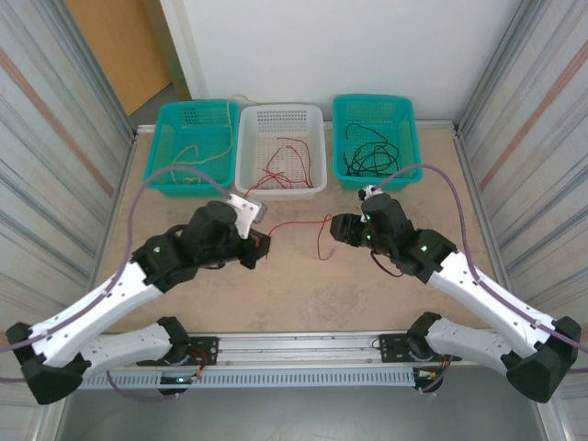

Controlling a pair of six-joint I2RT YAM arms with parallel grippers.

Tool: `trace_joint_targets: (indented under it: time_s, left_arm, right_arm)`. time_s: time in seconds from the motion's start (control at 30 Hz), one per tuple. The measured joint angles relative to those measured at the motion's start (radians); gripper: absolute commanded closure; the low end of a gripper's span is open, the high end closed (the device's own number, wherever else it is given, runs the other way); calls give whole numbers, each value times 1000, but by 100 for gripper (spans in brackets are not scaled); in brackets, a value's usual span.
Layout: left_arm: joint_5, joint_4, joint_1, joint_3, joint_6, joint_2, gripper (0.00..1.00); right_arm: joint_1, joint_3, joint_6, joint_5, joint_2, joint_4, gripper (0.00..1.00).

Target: Untangle the cables

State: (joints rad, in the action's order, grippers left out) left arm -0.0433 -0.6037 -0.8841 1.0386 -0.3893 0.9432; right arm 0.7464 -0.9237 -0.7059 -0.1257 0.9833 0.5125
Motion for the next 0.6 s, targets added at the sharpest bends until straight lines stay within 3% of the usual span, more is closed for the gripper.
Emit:
trace_joint_targets:
  time_s: [0.17,0.4,0.6]
  left_arm:
    - [-45,51,19,47,-5,-55,100]
    - [-199,168,169,47,-117,-93,100]
    - [-277,272,172,82,-177,-75,100]
  right_arm:
    - [1,-10,0,-9,-14,8,43]
    - [63,-5,10,-12,-77,-32,33]
    - [79,32,10,16,-85,-148,29]
